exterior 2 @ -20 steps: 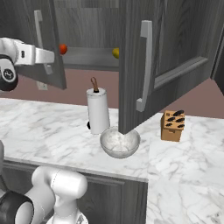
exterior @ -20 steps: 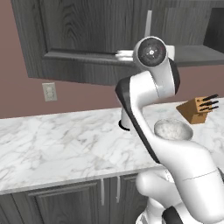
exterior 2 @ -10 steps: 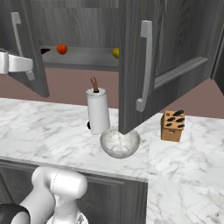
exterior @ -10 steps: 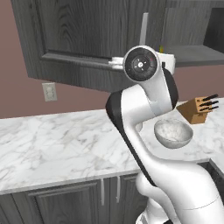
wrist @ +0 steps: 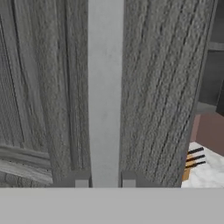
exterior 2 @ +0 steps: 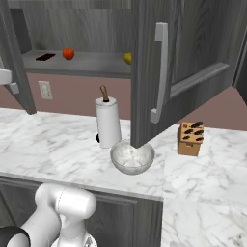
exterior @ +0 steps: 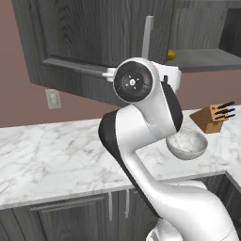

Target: Open the cabinet. Pick the apple and orange from the cabinet and place them into the bowl. Then close the cabinet.

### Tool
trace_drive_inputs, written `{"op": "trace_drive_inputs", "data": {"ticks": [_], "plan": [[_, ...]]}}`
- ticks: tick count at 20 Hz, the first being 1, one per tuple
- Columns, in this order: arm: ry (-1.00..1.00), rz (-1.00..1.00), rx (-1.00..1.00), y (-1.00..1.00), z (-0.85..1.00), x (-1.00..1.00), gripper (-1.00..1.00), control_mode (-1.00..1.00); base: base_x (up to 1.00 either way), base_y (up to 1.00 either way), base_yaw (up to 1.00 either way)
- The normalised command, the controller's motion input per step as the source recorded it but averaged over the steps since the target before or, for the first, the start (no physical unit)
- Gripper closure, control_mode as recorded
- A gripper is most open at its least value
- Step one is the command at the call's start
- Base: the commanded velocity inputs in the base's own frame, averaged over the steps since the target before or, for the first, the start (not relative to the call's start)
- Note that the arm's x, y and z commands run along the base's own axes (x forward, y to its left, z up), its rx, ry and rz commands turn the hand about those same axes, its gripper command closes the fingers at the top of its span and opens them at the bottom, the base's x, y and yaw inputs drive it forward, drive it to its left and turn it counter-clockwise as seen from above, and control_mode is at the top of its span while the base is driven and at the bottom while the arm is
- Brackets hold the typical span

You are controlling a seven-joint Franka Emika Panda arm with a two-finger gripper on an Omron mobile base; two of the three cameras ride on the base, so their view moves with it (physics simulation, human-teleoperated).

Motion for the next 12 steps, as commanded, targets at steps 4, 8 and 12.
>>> {"op": "trace_drive_inputs", "data": {"ticks": [4, 8, 12], "plan": [[0.00, 0.00, 0.00, 0.25, -0.01, -0.02, 1.00, -1.00, 0.00, 0.00, 0.00], [0.00, 0.00, 0.00, 0.10, -0.01, -0.04, 1.00, -1.00, 0.00, 0.00, 0.00], [0.00, 0.00, 0.00, 0.00, 0.00, -0.15, -1.00, -1.00, 0.00, 0.00, 0.00]]}}
